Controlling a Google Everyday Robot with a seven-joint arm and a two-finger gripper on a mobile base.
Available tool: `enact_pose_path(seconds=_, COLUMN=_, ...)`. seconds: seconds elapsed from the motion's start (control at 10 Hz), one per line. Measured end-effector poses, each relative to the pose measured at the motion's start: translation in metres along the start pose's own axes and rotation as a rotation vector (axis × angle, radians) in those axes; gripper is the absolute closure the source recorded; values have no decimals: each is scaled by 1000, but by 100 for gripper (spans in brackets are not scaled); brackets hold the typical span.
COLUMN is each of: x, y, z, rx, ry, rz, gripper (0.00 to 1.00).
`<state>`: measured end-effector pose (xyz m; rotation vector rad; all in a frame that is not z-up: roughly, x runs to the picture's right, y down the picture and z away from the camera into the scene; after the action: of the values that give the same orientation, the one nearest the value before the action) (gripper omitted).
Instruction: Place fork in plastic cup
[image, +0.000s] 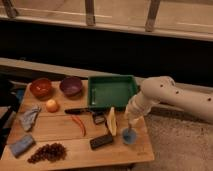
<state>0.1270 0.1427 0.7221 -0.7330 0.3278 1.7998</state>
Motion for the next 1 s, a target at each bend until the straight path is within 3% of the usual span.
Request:
enact_pose_path(seconds=0.7, x=0, y=-4, z=5, rx=1, ry=10, rz=11, gripper=100)
enact_pose_path(seconds=1.0, x=3, y=-3, z=9, rx=18, ry=15, rz=-24, gripper=100)
